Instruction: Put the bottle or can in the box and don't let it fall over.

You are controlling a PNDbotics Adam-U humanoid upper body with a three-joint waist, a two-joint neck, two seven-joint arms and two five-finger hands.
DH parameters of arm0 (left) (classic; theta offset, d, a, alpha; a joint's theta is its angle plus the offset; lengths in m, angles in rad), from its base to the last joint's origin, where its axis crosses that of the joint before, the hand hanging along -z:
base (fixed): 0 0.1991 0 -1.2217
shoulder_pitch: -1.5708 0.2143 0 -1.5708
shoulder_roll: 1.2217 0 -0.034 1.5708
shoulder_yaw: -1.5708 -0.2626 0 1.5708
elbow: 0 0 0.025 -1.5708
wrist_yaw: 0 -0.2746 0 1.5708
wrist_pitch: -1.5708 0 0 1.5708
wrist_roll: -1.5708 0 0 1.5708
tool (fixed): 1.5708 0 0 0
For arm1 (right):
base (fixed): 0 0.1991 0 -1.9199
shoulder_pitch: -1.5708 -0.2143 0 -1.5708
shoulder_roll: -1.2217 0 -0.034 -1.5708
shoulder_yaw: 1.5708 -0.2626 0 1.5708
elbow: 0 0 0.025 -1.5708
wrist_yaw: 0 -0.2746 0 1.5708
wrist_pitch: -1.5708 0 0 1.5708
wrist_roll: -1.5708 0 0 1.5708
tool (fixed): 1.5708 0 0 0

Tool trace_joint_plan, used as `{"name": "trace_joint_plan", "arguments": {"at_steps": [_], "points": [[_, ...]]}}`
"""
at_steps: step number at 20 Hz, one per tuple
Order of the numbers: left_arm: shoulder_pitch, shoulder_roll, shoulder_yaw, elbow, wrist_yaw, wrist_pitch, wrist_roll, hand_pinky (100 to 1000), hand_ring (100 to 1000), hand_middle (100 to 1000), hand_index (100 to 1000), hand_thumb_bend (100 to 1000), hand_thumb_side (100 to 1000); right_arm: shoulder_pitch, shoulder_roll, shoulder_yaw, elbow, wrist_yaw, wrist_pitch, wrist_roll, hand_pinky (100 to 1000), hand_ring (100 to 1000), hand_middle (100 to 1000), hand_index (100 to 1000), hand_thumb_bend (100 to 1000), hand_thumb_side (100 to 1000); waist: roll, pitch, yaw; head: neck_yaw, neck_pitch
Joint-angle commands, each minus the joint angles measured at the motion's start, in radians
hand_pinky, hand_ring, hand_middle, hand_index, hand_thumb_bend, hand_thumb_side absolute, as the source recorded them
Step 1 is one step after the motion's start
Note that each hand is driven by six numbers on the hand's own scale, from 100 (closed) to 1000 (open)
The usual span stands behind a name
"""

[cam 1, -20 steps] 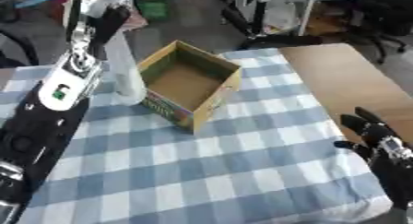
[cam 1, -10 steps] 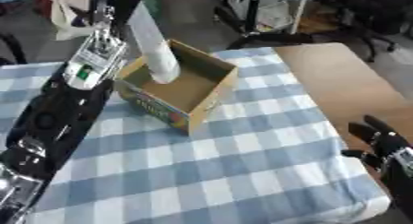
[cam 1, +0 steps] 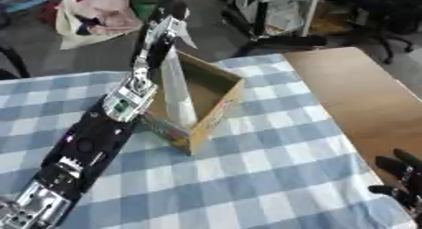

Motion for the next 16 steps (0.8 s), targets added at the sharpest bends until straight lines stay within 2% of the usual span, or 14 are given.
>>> {"name": "trace_joint_plan", "arguments": {"at_steps": [1,4,6,10,13,16], "points": [[0.019,0.057,0.019,-0.1,-0.104,0.068,-0.085,936,1000,982,981,769,1000,0.001,-0.015,-0.011,-0.012,0.01,0.002,-0.008,761,1000,883,1000,100,825,0.0,-0.031,0.015,-0.018,0.013],[0.09,0.088,0.023,-0.223,-0.144,0.126,-0.158,908,1000,979,970,758,1000,0.01,-0.021,-0.016,-0.009,0.012,0.003,-0.012,762,1000,883,1000,100,825,0.003,-0.048,0.043,-0.032,0.03],[0.154,0.109,0.022,-0.314,-0.129,0.151,-0.196,899,1000,945,959,611,1000,0.019,-0.024,-0.019,-0.006,0.014,0.004,-0.015,762,1000,883,1000,100,826,0.004,-0.058,0.064,-0.04,0.041],[0.3,0.138,0.021,-0.464,-0.079,0.176,-0.243,891,987,899,943,460,1000,0.03,-0.028,-0.022,-0.003,0.016,0.003,-0.016,762,1000,883,1000,100,826,0.0,-0.068,0.102,-0.064,0.054],[0.412,0.132,0.023,-0.525,-0.047,0.185,-0.279,883,977,883,942,366,1000,0.036,-0.029,-0.024,-0.002,0.02,0.0,-0.017,762,1000,883,1000,100,828,-0.005,-0.068,0.127,-0.088,0.06],[0.487,0.113,0.028,-0.544,-0.035,0.182,-0.305,874,970,873,934,320,1000,0.042,-0.029,-0.024,0.0,0.025,-0.003,-0.018,762,1000,883,1000,100,829,-0.01,-0.067,0.151,-0.113,0.064]]}}
